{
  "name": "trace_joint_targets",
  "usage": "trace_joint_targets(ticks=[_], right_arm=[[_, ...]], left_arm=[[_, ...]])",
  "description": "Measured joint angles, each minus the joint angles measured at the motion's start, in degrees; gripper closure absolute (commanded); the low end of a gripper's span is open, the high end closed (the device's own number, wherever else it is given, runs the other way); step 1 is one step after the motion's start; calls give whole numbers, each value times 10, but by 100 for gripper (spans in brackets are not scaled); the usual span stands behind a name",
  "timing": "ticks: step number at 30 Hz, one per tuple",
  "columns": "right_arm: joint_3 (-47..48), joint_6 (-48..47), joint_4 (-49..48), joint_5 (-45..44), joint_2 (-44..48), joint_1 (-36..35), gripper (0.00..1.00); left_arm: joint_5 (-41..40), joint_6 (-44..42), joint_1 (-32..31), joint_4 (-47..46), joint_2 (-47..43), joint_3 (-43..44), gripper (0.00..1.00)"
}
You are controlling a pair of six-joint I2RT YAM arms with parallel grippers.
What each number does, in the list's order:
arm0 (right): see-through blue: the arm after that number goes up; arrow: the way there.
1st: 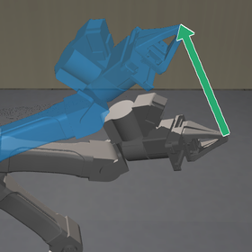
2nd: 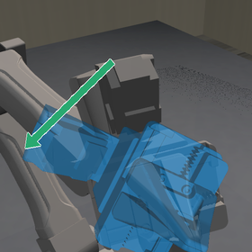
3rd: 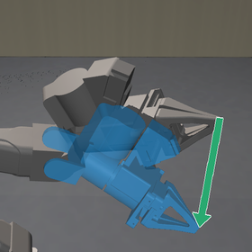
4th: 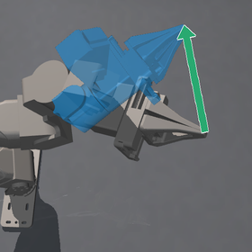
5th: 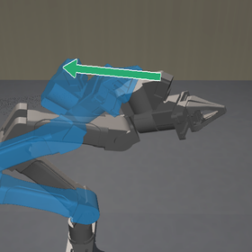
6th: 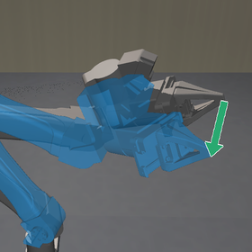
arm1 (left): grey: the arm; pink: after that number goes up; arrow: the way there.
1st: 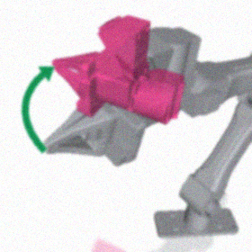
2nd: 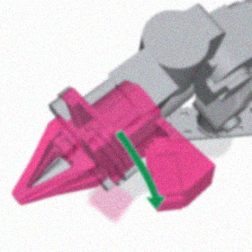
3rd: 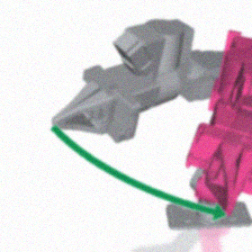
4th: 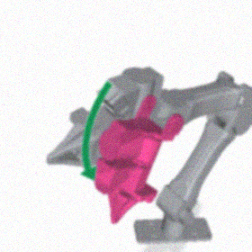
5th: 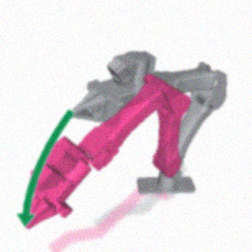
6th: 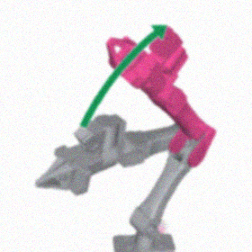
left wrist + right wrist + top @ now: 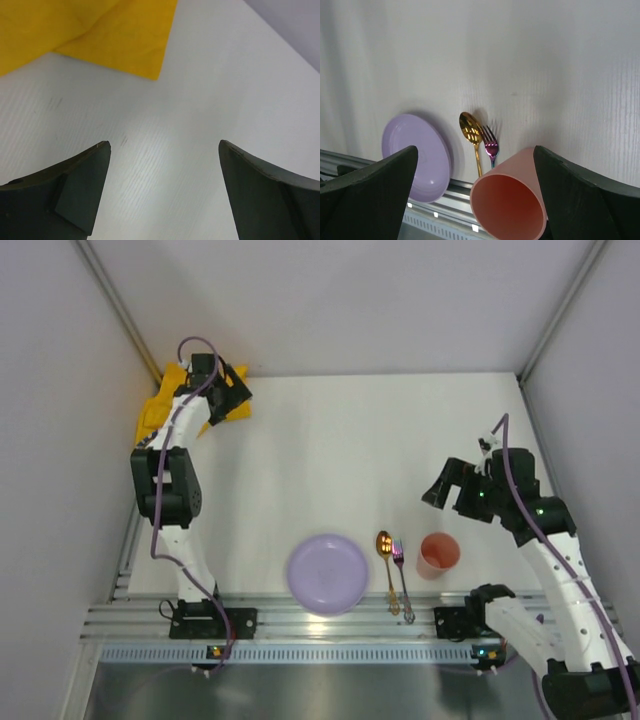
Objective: Set the dinner table for one person
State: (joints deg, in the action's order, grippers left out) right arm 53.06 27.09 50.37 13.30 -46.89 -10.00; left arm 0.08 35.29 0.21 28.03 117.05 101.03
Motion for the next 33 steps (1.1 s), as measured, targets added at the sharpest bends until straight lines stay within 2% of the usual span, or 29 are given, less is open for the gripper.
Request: trace_joint_targets(ticks=[11, 18, 24, 33], right_arm=[[14, 17, -10, -39, -66, 0, 1], [20, 41, -29, -48, -113, 0, 0], [41, 51, -50, -53, -158, 0, 0], [74, 55, -62, -56, -215, 0, 0]], left_arm=[[-110, 73, -48, 3, 140, 90, 11], [-144, 79, -47, 14, 222, 203, 11], [-188, 90, -46, 19, 243, 239, 13], [-210, 99, -42, 26, 302, 301, 22]])
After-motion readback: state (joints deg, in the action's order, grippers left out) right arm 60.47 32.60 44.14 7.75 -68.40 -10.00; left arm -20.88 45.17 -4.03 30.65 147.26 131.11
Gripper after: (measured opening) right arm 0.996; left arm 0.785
